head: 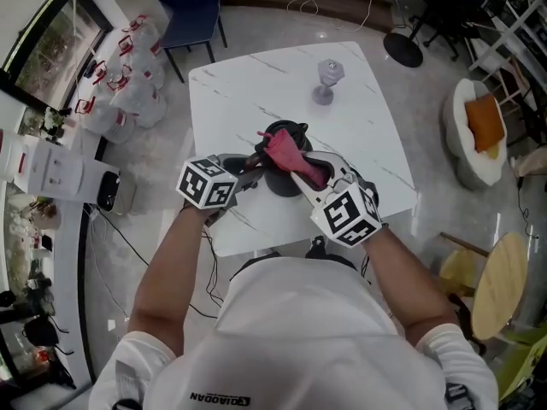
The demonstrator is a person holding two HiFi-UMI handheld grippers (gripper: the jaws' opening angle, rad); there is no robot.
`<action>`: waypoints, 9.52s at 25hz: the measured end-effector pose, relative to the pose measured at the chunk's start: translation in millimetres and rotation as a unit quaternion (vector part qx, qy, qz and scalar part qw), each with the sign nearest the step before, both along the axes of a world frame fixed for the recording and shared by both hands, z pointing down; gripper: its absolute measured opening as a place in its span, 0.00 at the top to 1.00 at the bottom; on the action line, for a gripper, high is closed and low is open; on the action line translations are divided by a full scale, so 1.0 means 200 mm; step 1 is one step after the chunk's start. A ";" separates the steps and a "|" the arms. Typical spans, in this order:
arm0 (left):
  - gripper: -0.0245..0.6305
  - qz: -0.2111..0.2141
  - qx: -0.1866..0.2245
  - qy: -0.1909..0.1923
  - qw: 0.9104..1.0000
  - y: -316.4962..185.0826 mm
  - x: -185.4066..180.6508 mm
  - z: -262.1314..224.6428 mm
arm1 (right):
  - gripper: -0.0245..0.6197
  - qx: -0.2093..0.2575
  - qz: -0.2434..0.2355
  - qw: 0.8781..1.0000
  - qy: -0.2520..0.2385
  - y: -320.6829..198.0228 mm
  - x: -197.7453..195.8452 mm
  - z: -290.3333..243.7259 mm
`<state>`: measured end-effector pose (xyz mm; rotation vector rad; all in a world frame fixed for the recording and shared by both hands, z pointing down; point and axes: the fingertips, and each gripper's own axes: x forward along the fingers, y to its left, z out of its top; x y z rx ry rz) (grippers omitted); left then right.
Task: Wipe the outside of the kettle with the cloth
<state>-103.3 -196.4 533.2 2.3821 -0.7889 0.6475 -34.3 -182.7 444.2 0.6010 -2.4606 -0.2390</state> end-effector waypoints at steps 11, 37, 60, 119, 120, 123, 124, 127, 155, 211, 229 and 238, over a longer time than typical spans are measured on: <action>0.78 -0.024 -0.039 0.027 0.999 -0.10 -0.05 -0.01 | 0.78 0.153 -0.128 0.961 0.190 -0.09 -0.29 0.18; 0.79 -0.041 -0.064 0.061 0.995 -0.15 -0.12 0.00 | 0.79 0.144 -0.229 0.924 0.270 0.17 -0.21 0.58; 0.79 -0.076 -0.083 0.099 0.989 -0.17 -0.20 0.04 | 0.79 0.070 -0.299 0.893 0.328 0.41 -0.04 1.07; 0.79 -0.123 -0.004 -0.014 0.992 0.30 -0.20 0.25 | 0.79 -0.416 0.286 0.818 -0.275 -0.19 0.26 0.76; 0.79 -0.121 -0.005 -0.015 0.992 0.30 -0.20 0.25 | 0.79 -0.419 0.289 0.816 -0.275 -0.20 0.27 0.78; 0.79 -0.118 -0.009 -0.017 0.993 0.31 -0.21 0.26 | 0.79 -0.427 0.297 0.808 -0.276 -0.20 0.29 0.83; 0.79 -0.117 -0.010 -0.018 0.993 0.32 -0.21 0.27 | 0.79 -0.430 0.300 0.806 -0.275 -0.20 0.30 0.85; 0.79 -0.118 -0.014 -0.018 0.993 0.32 -0.21 0.28 | 0.79 -0.433 0.307 0.804 -0.269 -0.20 0.33 0.90; 0.79 0.029 0.101 -0.128 0.986 0.35 -0.15 0.27 | 0.78 -0.408 0.152 0.843 -0.317 -0.15 0.36 0.27; 0.79 0.119 0.185 -0.247 0.944 0.34 -0.10 0.29 | 0.78 -0.503 0.184 0.829 -0.160 -0.11 0.42 1.03; 0.79 0.193 0.252 -0.306 0.897 0.35 -0.04 0.26 | 0.78 -0.447 0.100 0.863 -0.214 -0.13 0.39 0.47; 0.79 0.231 0.289 -0.328 0.869 0.34 0.04 0.19 | 0.78 -0.467 -0.110 0.868 -0.128 0.20 0.04 0.12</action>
